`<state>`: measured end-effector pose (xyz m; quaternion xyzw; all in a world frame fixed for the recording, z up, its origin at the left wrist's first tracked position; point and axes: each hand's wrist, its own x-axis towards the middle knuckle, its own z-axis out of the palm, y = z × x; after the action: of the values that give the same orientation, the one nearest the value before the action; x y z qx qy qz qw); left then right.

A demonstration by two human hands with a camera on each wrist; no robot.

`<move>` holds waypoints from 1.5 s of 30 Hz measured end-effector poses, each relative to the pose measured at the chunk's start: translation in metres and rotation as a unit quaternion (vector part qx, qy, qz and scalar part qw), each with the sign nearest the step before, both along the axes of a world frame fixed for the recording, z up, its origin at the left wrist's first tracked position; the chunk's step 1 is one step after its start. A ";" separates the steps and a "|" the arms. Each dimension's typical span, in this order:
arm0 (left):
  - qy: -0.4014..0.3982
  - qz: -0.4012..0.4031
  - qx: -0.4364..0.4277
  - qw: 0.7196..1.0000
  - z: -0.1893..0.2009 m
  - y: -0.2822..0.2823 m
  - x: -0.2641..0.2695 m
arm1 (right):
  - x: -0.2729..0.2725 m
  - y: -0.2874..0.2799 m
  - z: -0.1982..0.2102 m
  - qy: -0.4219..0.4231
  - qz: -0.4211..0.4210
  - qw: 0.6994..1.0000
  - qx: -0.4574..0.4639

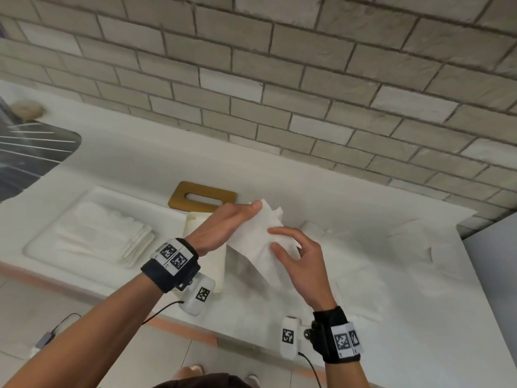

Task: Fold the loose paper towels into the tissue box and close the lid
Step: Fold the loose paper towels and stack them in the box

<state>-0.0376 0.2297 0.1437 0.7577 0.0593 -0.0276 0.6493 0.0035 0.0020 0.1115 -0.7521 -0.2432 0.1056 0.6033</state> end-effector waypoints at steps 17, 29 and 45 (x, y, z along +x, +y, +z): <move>-0.153 -0.080 0.334 0.927 0.066 0.139 -0.056 | -0.035 0.132 0.003 0.056 -0.002 0.994 0.097; -0.139 0.032 0.420 0.896 0.077 0.210 -0.085 | -0.014 0.195 -0.054 0.066 -0.091 0.971 -0.209; -0.103 -0.069 0.381 0.916 0.064 0.191 -0.067 | -0.059 0.175 -0.083 -0.094 -0.072 0.918 -0.379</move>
<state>-0.1043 0.4206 0.2082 0.9485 -0.0545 0.0307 0.3105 -0.0554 0.1775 0.0288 -0.9465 -0.1854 0.0751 0.2532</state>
